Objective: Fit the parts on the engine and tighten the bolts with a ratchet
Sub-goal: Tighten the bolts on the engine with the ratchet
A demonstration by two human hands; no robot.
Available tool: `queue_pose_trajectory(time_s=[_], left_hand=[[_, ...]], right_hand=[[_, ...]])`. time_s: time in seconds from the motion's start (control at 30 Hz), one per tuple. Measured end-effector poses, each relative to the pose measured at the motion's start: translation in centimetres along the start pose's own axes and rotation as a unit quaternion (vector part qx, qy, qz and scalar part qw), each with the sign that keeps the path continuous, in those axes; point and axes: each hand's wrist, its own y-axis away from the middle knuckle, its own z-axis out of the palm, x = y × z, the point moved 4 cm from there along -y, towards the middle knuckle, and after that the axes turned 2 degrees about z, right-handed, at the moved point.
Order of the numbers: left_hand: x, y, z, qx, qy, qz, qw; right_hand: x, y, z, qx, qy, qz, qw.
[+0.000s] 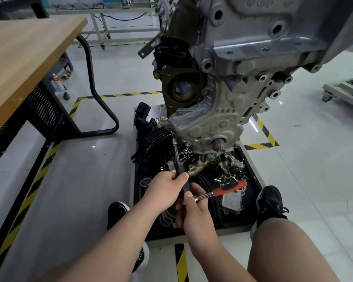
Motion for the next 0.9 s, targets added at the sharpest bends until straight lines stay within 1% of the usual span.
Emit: queue_pose_trajectory(time_s=[0.07, 0.13, 0.2, 0.23, 0.3, 0.47, 0.57, 0.67, 0.73, 0.8, 0.9], left_hand=[[0.0, -0.1, 0.0, 0.005, -0.016, 0.003, 1.000], [0.0, -0.1, 0.0, 0.005, -0.021, 0.001, 1.000], [0.1, -0.1, -0.1, 0.004, -0.020, 0.001, 1.000], [0.1, -0.1, -0.1, 0.004, -0.023, 0.002, 1.000], [0.2, 0.0, -0.2, 0.003, -0.030, 0.002, 1.000], [0.2, 0.3, -0.3, 0.000, 0.008, -0.006, 1.000], [0.1, 0.3, -0.4, 0.001, 0.036, -0.017, 0.999], [-0.3, 0.2, -0.4, -0.002, 0.068, -0.031, 0.997], [-0.4, 0.2, -0.5, -0.002, 0.073, -0.038, 0.997], [-0.4, 0.2, -0.6, -0.003, 0.076, -0.042, 0.996], [-0.1, 0.3, -0.3, -0.029, 0.110, -0.055, 0.992]], right_hand=[[-0.3, 0.1, -0.1, 0.002, 0.110, -0.070, 0.991], [-0.4, 0.4, 0.1, -0.010, 0.194, -0.120, 0.973], [-0.5, 0.5, 0.4, -0.016, 0.227, -0.131, 0.965], [-0.5, 0.5, 0.5, -0.017, 0.220, -0.126, 0.967], [-0.5, 0.4, 0.6, -0.019, 0.180, -0.104, 0.978], [-0.2, 0.2, 0.4, -0.009, 0.078, -0.035, 0.996], [-0.1, 0.0, 0.3, 0.005, 0.020, -0.008, 1.000], [0.2, -0.3, 0.4, 0.011, -0.070, 0.036, 0.997], [0.4, -0.3, 0.7, -0.001, -0.138, 0.084, 0.987], [0.6, -0.3, 0.9, -0.018, -0.217, 0.132, 0.967], [0.4, -0.2, 1.0, -0.051, -0.343, 0.198, 0.917]])
